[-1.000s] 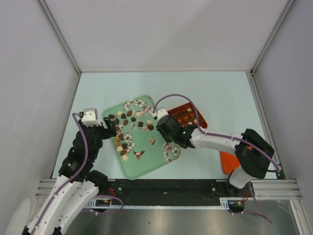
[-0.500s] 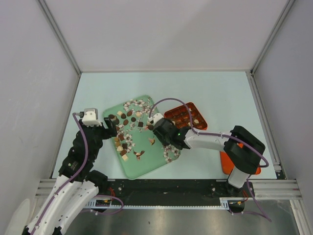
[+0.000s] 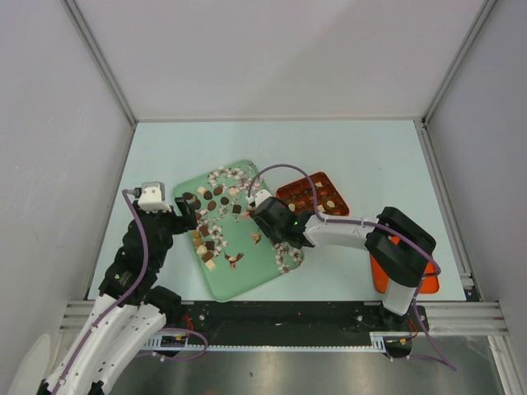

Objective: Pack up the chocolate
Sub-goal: Pick up the fake chocolate from the plate.

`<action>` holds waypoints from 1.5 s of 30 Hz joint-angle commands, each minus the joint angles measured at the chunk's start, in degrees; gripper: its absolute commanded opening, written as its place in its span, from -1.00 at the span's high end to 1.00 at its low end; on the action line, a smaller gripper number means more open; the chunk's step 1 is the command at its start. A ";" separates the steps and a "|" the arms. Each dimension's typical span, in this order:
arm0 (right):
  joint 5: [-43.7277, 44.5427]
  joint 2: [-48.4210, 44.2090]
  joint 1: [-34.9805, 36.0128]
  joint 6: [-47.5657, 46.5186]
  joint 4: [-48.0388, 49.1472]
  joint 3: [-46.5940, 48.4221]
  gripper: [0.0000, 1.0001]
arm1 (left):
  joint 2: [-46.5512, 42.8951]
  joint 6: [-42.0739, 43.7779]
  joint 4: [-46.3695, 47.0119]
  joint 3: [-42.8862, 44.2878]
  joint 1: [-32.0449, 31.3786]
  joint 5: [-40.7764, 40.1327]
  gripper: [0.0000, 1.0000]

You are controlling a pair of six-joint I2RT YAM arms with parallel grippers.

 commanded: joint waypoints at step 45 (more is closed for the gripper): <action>3.12 -3.66 1.32 -10.83 -4.69 10.06 0.67 | -0.06 0.89 1.19 -0.09 0.52 0.46 -0.62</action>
